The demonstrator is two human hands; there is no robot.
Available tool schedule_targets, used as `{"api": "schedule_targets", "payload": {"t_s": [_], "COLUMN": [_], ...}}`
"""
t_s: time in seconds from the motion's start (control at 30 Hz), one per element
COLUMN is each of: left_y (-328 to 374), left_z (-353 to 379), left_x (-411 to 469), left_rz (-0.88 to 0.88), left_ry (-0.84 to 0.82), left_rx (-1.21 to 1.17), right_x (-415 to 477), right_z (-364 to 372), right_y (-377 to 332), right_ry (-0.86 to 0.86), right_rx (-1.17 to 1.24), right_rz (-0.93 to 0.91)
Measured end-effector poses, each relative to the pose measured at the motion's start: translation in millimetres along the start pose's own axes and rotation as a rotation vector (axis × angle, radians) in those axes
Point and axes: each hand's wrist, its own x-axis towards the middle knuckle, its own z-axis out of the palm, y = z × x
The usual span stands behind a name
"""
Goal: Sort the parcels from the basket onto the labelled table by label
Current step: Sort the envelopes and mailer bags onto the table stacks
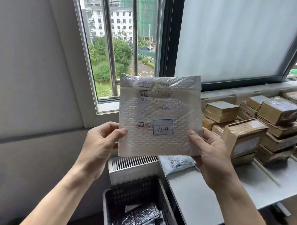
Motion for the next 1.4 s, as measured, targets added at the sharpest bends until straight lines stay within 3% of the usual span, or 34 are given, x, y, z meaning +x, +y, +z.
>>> {"api": "schedule_targets", "payload": {"t_s": [0.3, 0.97, 1.4], "left_y": [-9, -16, 3], "left_z": [-5, 9, -6], "left_x": [-1, -38, -98], "left_rz": [0.020, 0.053, 0.082], "left_ry": [0.024, 0.188, 0.113], "left_rx": [0.066, 0.286, 0.292], "right_x": [-4, -27, -96], "right_z": [-5, -3, -7], "right_y": [8, 24, 1], "right_ry": [0.065, 0.077, 0.075], "right_rx": [-0.314, -0.225, -0.340], "right_rz": [-0.085, -0.078, -0.139]}}
